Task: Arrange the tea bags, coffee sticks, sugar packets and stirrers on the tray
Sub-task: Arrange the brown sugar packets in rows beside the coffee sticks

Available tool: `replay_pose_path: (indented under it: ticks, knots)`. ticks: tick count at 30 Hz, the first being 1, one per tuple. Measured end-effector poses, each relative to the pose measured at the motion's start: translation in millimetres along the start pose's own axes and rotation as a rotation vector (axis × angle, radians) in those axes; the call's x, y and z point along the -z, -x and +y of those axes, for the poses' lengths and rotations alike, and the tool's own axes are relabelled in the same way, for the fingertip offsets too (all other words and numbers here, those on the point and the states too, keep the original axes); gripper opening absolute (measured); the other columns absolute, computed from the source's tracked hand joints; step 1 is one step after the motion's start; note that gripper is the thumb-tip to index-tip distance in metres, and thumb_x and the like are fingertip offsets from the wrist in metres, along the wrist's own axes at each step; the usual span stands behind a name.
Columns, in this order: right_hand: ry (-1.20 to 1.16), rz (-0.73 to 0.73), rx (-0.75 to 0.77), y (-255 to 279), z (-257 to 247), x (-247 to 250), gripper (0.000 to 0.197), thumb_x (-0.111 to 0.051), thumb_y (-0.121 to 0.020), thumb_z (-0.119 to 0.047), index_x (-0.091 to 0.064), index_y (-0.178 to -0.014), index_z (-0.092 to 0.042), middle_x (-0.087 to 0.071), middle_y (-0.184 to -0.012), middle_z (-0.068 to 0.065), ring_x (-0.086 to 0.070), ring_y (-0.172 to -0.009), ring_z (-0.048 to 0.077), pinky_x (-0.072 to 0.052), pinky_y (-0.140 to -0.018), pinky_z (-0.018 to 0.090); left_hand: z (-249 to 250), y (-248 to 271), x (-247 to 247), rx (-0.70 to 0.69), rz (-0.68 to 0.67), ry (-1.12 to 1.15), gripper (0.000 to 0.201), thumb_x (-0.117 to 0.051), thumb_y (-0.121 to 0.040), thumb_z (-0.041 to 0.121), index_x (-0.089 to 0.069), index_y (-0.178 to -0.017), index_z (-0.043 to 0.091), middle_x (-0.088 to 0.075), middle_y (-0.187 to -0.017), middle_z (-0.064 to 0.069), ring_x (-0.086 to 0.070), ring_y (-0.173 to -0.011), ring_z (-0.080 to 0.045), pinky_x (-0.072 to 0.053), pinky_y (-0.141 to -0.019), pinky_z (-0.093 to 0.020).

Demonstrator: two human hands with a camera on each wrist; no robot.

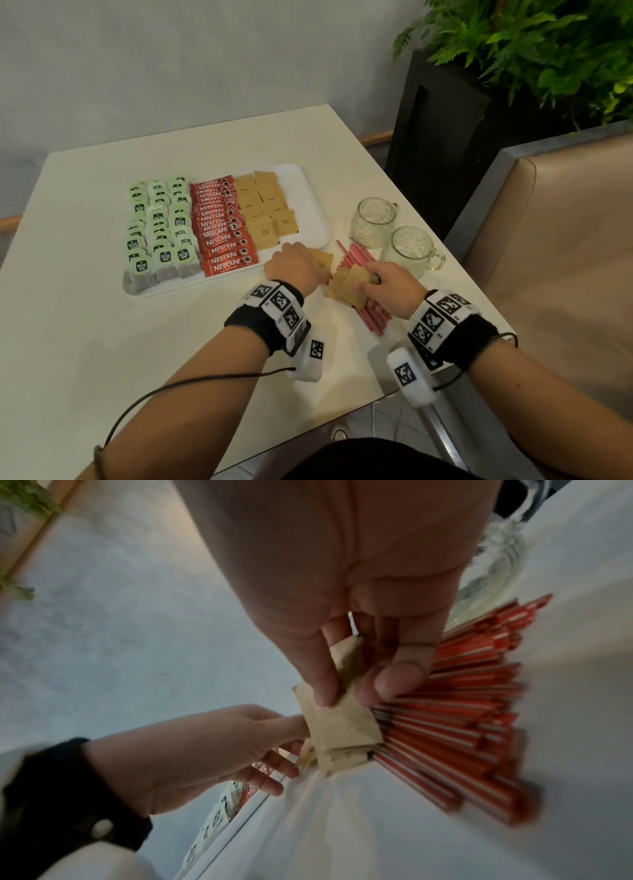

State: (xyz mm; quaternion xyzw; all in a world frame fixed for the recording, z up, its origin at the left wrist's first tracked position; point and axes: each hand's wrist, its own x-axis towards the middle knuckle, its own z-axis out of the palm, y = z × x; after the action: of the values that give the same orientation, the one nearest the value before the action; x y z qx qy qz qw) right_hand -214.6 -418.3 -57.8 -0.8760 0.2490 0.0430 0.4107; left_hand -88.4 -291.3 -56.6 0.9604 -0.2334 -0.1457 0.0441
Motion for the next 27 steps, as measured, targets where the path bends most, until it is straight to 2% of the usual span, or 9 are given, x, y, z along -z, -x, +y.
replay_pose_path:
  ticks: [3,5,8,10,13,17,20,22,27]
  knots:
    - [0.025,-0.004,-0.005,-7,-5,-1,0.024,-0.063,-0.09,-0.022,-0.06,-0.096,0.001,-0.061,-0.079,0.018,-0.053,-0.064,0.02,-0.052,-0.065,0.038,3,-5,-1,-0.008,0.041,-0.042,0.065,-0.058,-0.088,0.06,-0.049,-0.126,0.007,-0.056,-0.125,-0.009,-0.058,-0.114,-0.026,-0.046,-0.085,-0.033]
    - [0.044,0.007,-0.022,-9,-7,-3,0.021,-0.064,-0.089,-0.023,-0.061,-0.092,-0.003,-0.059,-0.075,0.01,-0.054,-0.064,0.018,-0.052,-0.065,0.035,2,-7,-2,-0.029,0.08,-0.032,0.05,-0.059,-0.092,0.049,-0.052,-0.121,0.008,-0.059,-0.122,-0.008,-0.059,-0.112,-0.025,-0.045,-0.08,-0.033]
    - [0.013,0.028,-0.055,-14,-15,-4,0.022,-0.063,-0.09,-0.018,-0.06,-0.095,0.004,-0.064,-0.075,0.013,-0.056,-0.058,0.016,-0.051,-0.06,0.031,-12,-8,2,-0.107,0.093,0.059,0.024,-0.052,-0.097,0.026,-0.051,-0.115,0.009,-0.062,-0.114,-0.008,-0.062,-0.103,-0.027,-0.04,-0.072,-0.033]
    - [-0.062,-0.006,-0.059,-17,-25,-3,0.023,-0.061,-0.092,-0.016,-0.059,-0.095,0.007,-0.066,-0.074,0.014,-0.06,-0.056,0.015,-0.053,-0.059,0.03,-27,-7,10,-0.191,0.053,0.198,0.011,-0.048,-0.095,0.011,-0.052,-0.105,0.01,-0.065,-0.105,-0.01,-0.064,-0.095,-0.029,-0.04,-0.068,-0.032]
    - [-0.156,-0.081,-0.026,-23,-45,-4,0.02,-0.064,-0.092,-0.017,-0.063,-0.092,0.003,-0.065,-0.071,0.012,-0.061,-0.058,0.015,-0.054,-0.062,0.031,-54,-5,23,-0.254,-0.112,0.438,0.019,-0.042,-0.09,-0.001,-0.048,-0.086,0.017,-0.065,-0.099,-0.008,-0.065,-0.094,-0.027,-0.044,-0.069,-0.034]
    - [-0.109,-0.129,0.002,-32,-64,-13,0.016,-0.066,-0.09,-0.02,-0.064,-0.079,-0.009,-0.064,-0.065,0.004,-0.06,-0.06,0.018,-0.054,-0.064,0.035,-82,-5,32,-0.242,-0.27,0.545,0.025,-0.042,-0.088,-0.002,-0.044,-0.077,0.021,-0.071,-0.094,-0.004,-0.069,-0.093,-0.025,-0.045,-0.059,-0.029]
    - [-0.086,-0.111,0.037,-36,-68,-25,0.014,-0.067,-0.088,-0.026,-0.065,-0.081,-0.013,-0.067,-0.066,0.003,-0.065,-0.062,0.023,-0.056,-0.07,0.043,-91,2,36,-0.283,-0.28,0.526,0.02,-0.048,-0.087,0.005,-0.044,-0.075,0.02,-0.061,-0.086,-0.006,-0.064,-0.087,-0.03,-0.054,-0.069,-0.043]
    - [-0.122,-0.081,0.046,-37,-69,-30,0.012,-0.066,-0.088,-0.025,-0.065,-0.083,-0.014,-0.069,-0.068,0.006,-0.068,-0.066,0.027,-0.058,-0.072,0.045,-95,5,33,-0.296,-0.291,0.543,0.021,-0.055,-0.09,0.012,-0.044,-0.074,0.019,-0.057,-0.083,-0.006,-0.06,-0.076,-0.025,-0.058,-0.068,-0.042]
    - [-0.29,-0.083,-0.013,-32,-73,-34,0.01,-0.062,-0.092,-0.012,-0.064,-0.096,-0.002,-0.065,-0.073,0.017,-0.064,-0.063,0.023,-0.059,-0.064,0.034,-106,3,25,-0.419,-0.159,0.429,0.033,-0.062,-0.093,0.026,-0.039,-0.071,0.022,-0.052,-0.081,-0.003,-0.05,-0.074,-0.021,-0.041,-0.066,-0.035]
